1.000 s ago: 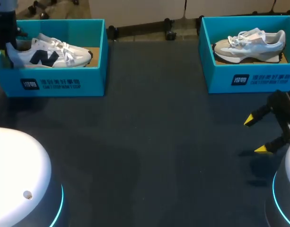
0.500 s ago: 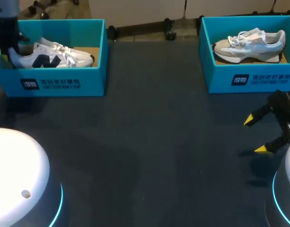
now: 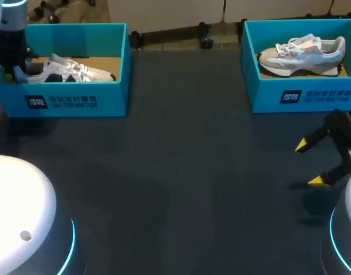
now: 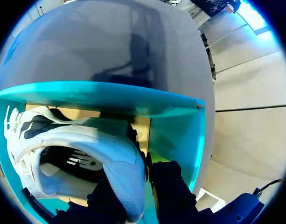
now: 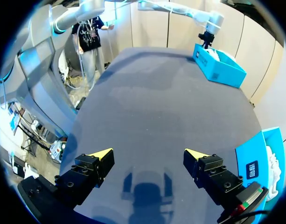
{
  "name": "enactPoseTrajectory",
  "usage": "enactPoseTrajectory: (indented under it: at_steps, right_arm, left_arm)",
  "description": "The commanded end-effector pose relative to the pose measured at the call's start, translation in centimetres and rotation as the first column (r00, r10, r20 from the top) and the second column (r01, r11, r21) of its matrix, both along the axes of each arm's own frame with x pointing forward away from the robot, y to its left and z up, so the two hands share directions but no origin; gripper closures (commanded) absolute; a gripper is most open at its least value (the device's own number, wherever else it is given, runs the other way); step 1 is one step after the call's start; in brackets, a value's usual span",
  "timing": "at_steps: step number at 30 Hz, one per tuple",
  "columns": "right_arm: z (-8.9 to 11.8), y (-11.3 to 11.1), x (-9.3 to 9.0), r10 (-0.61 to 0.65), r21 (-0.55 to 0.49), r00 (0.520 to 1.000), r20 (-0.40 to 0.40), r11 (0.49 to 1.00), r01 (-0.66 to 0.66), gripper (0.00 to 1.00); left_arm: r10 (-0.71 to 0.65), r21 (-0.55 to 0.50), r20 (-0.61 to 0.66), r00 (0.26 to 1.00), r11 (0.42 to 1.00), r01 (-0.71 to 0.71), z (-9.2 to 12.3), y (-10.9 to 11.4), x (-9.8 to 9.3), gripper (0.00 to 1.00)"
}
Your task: Take the shoe out of the shoebox, open the shoe tongue, remove and reinsert the insole, then place the shoe into the shoebox
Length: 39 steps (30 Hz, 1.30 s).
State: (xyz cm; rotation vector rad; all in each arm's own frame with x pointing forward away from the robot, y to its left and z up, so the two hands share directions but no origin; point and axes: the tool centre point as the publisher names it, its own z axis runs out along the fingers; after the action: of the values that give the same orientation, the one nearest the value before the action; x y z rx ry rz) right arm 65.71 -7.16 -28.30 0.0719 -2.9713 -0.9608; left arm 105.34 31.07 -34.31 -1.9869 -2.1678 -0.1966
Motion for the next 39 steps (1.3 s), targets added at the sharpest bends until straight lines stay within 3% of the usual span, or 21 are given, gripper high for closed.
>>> enactPoseTrajectory:
  at_steps: [1, 32, 35, 39]
  right_arm:
    - [0.0, 0.0, -0.1, -0.001, -0.003, 1.0, 0.002, 1.0, 0.001, 0.0]
    - [0.0, 0.0, -0.1, -0.001, -0.003, 1.0, 0.002, 1.0, 0.001, 0.0]
    - [0.0, 0.0, -0.1, -0.001, -0.003, 1.0, 0.002, 1.0, 0.001, 0.0]
    - [0.0, 0.0, -0.1, -0.001, -0.003, 1.0, 0.002, 1.0, 0.001, 0.0]
  left_arm:
    - [-0.01, -0.011, 0.008, 1.0, 1.0, 0.011, -0.3, 0.2, -0.1, 1.0]
    - [-0.09, -0.089, -0.016, 0.996, 0.992, 0.088, -3.5, -0.1, -0.2, 1.0]
    - [-0.102, -0.106, -0.02, 0.995, 0.989, 0.099, -3.4, -0.1, -0.1, 0.83]
    - [-0.116, -0.12, -0.02, 0.993, 0.986, 0.113, -3.3, -0.2, -0.1, 0.72]
